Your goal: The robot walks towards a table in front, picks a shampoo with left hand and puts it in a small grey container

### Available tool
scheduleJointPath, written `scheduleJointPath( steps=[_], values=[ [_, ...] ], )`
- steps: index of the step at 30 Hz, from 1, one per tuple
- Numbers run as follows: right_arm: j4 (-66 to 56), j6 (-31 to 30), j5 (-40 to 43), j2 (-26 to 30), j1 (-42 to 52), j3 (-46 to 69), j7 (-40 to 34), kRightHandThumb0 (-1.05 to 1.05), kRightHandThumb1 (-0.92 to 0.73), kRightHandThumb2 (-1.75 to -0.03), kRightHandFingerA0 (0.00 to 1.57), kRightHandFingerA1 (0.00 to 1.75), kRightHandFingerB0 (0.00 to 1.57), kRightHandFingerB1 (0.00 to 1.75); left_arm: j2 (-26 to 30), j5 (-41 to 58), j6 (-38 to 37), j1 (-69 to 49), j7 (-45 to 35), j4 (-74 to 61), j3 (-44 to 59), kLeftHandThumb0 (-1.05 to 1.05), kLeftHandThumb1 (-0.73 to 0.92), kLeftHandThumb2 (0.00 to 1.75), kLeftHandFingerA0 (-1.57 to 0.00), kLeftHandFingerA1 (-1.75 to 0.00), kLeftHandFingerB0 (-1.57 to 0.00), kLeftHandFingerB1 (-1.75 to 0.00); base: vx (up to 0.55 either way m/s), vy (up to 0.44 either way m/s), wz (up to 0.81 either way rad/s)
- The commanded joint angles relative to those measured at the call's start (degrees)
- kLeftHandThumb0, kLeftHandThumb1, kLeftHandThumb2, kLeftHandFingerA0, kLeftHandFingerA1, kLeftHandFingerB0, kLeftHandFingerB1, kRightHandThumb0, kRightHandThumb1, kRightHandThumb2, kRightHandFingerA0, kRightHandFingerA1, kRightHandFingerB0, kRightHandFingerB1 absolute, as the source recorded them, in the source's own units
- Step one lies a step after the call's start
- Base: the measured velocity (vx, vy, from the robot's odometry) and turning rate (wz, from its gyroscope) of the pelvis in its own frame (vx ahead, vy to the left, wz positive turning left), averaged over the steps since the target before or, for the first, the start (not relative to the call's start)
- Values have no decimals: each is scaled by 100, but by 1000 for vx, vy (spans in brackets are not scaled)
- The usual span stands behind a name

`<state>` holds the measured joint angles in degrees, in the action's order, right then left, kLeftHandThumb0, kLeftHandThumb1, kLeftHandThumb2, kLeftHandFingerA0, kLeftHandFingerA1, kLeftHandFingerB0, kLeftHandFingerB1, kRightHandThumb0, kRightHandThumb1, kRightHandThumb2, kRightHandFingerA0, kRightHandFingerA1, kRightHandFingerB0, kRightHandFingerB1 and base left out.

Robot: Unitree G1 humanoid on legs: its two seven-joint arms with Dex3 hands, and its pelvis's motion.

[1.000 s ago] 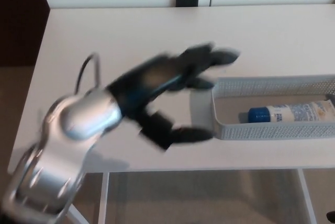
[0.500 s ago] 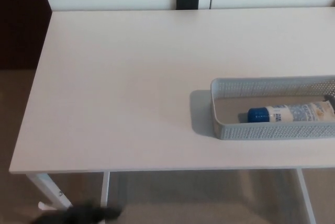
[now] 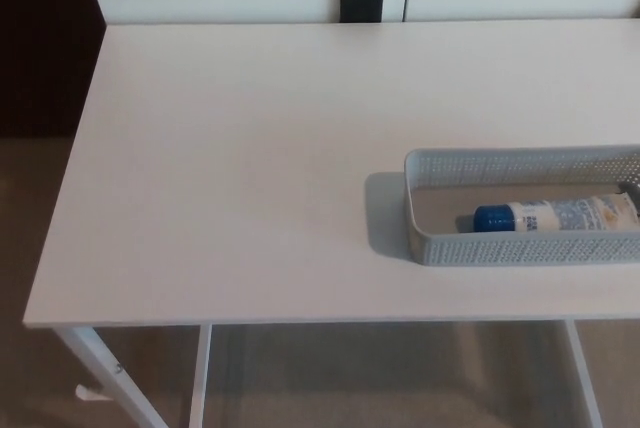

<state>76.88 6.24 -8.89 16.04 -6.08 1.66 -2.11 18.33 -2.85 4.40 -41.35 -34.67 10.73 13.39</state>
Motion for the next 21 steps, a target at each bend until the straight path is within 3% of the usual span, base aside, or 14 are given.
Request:
scheduleJointPath(
  steps=[1, 2, 3, 7, 11, 12, 17, 21],
  values=[
    [47, 44, -69, 122, 206, 10, -121, -34, -70, -61, 79, 51, 62, 44, 259, -746, -875, 2028, 2153, 2870, -112, -33, 64, 59, -72, -70, -19, -28, 0, 0, 0],
    [21, 45, -48, 111, 186, 17, -95, -34, -71, -61, 77, 53, 60, 44, 281, -733, -780, 2410, 2299, 3391, -131, -32, 68, 60, -73, -82, -17, -27, 0, 0, 0],
    [15, 56, -43, 89, 213, 15, -91, -34, -71, -62, 78, 53, 61, 44, 298, -698, -706, 2633, 2418, 3773, -111, -32, 67, 60, -70, -83, -20, -28, 0, 0, 0],
    [32, 64, -102, 7, 360, -58, -86, -34, -72, -62, 77, 52, 60, 43, 421, -802, -663, 2920, 3170, 4824, -172, -31, 68, 60, -69, -72, -24, -33, 0, 0, 0],
    [26, 99, -49, -9, 415, -17, -78, -36, -71, -61, 78, 51, 60, 43, 708, -765, -1092, 2789, 2837, 5332, -271, -28, 62, 58, -80, -84, -28, -30, 0, 0, 0],
    [25, 91, -44, 48, 359, -4, -62, -35, -69, -61, 78, 51, 61, 44, 684, -596, -1163, 2804, 2687, 5289, -145, -27, 61, 58, -85, -97, -27, -30, 0, 0, 0],
    [4, 45, -27, 63, 153, 16, -45, -33, -70, -61, 77, 51, 59, 43, 703, -355, -1418, 3073, 2586, 5418, -12, -34, 59, 59, -87, -90, -26, -30, 0, 0, 0],
    [-13, 48, -78, 37, 280, -52, -62, -34, -71, -61, 76, 52, 58, 42, 664, -320, -1765, 3002, 2614, 5650, -85, -31, 60, 58, -79, -106, -28, -30, 0, 0, 0]
  ],
)
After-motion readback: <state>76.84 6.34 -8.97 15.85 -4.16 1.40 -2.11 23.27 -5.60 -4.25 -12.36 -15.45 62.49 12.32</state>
